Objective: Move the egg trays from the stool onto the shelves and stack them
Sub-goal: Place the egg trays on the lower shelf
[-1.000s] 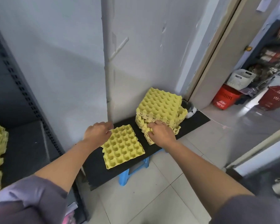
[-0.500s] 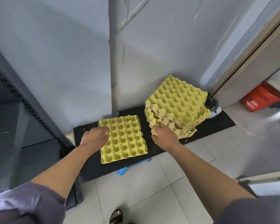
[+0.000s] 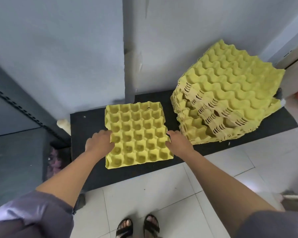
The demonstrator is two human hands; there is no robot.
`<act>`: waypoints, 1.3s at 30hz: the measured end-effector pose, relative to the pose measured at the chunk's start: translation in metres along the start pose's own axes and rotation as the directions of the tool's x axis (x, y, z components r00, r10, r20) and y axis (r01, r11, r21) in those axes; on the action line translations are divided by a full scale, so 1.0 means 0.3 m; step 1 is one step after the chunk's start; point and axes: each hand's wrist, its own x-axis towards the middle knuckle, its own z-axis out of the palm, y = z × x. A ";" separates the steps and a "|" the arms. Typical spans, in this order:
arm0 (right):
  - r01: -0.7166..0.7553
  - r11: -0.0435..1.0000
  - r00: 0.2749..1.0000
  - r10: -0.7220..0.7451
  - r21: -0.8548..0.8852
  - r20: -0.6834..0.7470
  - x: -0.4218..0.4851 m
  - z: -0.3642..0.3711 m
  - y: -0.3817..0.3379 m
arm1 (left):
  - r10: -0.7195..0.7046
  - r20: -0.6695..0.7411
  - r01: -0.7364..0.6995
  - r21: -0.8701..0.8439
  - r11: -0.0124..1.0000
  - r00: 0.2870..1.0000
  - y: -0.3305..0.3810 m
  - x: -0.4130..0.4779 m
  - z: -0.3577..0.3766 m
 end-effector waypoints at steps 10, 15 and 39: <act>-0.133 0.970 0.991 0.128 0.205 0.036 0.197 0.258 0.092 | -0.301 0.135 0.330 -0.389 0.860 0.944 -0.026 0.158 0.292; -0.149 0.949 0.988 0.154 0.276 0.001 0.180 0.233 0.097 | -0.385 0.110 0.383 -0.523 0.761 0.916 -0.023 0.157 0.295; 0.016 0.946 0.976 0.055 0.323 -0.210 -0.405 -0.593 -0.252 | -0.325 -0.077 0.245 -0.503 0.829 0.943 0.067 -0.395 -0.701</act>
